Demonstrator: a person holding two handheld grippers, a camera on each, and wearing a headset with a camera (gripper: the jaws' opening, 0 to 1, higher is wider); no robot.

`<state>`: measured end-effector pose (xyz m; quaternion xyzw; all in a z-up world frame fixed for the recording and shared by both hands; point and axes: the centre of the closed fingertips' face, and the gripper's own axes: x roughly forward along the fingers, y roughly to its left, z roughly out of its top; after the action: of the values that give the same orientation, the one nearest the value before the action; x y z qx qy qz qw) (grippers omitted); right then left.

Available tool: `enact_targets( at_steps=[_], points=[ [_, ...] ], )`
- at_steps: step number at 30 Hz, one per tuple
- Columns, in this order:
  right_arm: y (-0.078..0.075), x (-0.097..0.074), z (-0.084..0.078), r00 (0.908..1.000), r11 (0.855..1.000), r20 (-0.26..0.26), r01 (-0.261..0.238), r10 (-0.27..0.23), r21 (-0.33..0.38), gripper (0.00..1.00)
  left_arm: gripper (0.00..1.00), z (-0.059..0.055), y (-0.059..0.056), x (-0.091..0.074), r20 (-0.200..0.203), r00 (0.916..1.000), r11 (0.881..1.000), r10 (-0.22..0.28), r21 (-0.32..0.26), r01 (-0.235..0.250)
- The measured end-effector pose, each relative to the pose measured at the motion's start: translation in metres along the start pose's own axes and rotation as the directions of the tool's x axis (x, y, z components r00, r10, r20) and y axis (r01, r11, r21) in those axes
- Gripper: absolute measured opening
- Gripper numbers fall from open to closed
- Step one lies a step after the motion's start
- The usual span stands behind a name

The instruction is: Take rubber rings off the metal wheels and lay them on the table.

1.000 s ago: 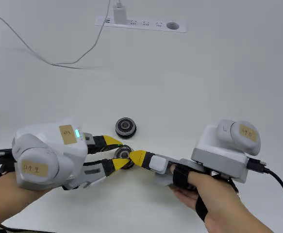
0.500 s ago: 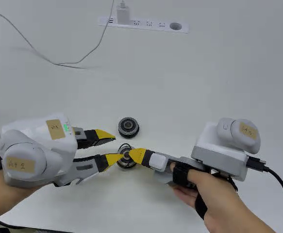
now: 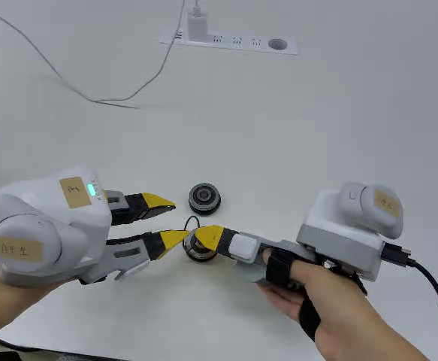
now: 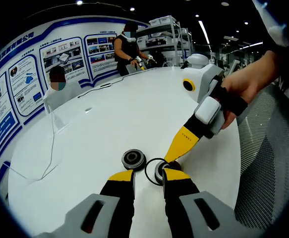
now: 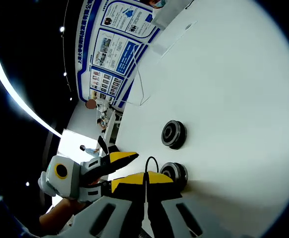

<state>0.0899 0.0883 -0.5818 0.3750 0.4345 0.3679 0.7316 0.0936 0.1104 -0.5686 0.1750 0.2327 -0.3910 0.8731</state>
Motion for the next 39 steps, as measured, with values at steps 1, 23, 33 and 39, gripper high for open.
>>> enact_targets(
  at_steps=[1,23,33,39],
  points=[
    [0.0,-0.001,0.002,1.0,1.0,0.008,0.001,-0.001,0.002,0.01,0.23,-0.001,0.001,0.0,0.0,1.0,1.0,0.002,0.0,-0.002],
    [-0.064,-0.055,0.042,0.9711,0.982,0.149,0.18,-0.187,0.058,0.01,0.31,0.004,0.0,0.0,0.019,0.9997,1.0,0.012,0.002,-0.012],
    [-0.084,-0.07,0.039,0.9513,0.963,0.151,0.262,-0.269,0.063,0.01,0.31,0.004,-0.005,0.003,0.017,0.9999,1.0,-0.003,0.015,0.003],
    [-0.086,-0.071,0.035,0.9462,0.957,0.141,0.29,-0.291,0.026,0.02,0.31,0.005,-0.007,0.003,0.019,0.9998,1.0,-0.006,0.017,0.006]
  ],
)
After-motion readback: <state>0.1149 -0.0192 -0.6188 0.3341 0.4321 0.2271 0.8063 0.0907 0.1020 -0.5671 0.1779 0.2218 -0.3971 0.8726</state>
